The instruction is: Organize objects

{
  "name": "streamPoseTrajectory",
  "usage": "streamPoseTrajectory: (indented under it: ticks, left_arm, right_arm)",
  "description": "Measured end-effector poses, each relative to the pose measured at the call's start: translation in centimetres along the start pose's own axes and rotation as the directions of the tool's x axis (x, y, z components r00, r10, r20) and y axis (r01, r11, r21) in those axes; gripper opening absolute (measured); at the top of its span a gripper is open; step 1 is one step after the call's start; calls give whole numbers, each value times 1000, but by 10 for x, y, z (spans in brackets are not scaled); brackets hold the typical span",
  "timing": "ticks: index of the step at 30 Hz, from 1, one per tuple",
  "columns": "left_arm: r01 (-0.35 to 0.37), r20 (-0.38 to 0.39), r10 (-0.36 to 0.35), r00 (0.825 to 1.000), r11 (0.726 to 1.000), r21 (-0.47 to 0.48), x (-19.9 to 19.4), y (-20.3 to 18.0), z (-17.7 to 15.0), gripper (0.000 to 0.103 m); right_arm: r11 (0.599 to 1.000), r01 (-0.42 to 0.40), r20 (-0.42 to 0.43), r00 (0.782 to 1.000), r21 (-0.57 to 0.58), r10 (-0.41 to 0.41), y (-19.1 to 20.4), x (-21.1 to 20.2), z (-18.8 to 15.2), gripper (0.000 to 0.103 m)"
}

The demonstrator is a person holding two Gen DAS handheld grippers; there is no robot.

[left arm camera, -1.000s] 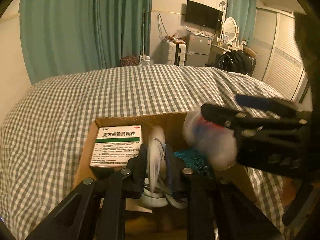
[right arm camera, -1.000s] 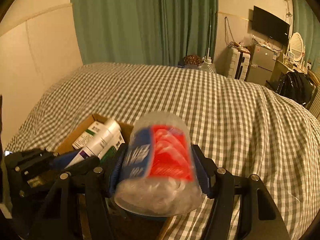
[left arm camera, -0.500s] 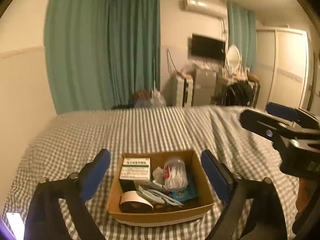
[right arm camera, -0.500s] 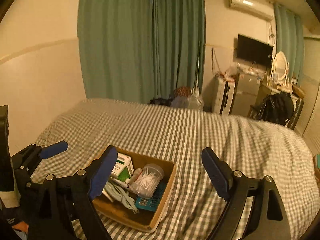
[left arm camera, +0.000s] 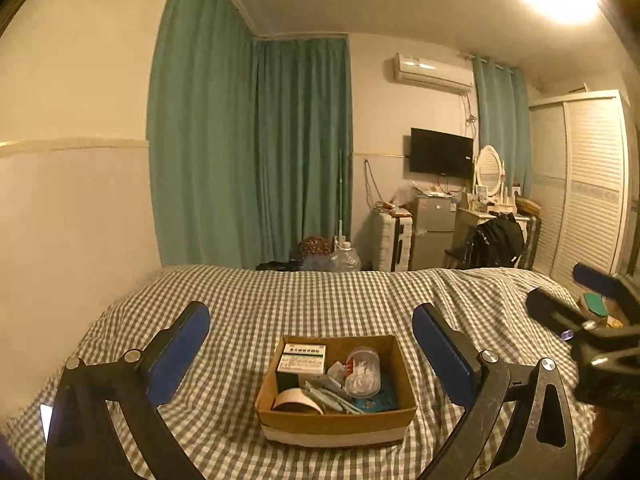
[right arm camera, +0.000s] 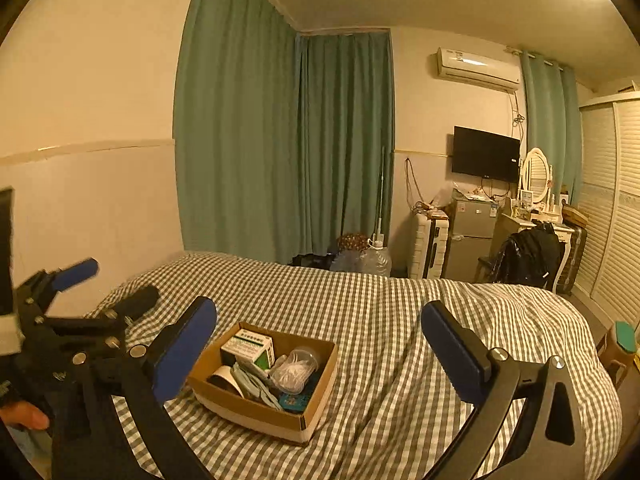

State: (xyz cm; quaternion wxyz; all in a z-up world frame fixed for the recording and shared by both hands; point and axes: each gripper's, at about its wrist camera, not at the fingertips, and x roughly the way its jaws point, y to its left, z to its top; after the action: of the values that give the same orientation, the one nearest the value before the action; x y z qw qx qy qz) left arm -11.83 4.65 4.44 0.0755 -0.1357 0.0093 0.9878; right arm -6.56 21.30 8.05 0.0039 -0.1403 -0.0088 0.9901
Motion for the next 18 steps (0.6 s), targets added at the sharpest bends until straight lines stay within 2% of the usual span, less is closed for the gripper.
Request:
streamPoseTrajectory:
  ticks: [4, 8, 18]
  left_arm:
    - [-27, -53, 25, 998, 999, -33, 17, 8, -29, 103]
    - [-66, -94, 61, 994, 997, -43, 35, 19, -44, 103]
    - [-66, -137, 56, 989, 996, -65, 43, 26, -66, 103]
  right_arm:
    - [1000, 17, 4, 1000, 4, -17, -1, 25, -39, 103]
    - [999, -23, -79, 997, 37, 26, -1, 57, -68, 103]
    - [1000, -5, -136, 991, 19, 7, 9, 74, -83, 103]
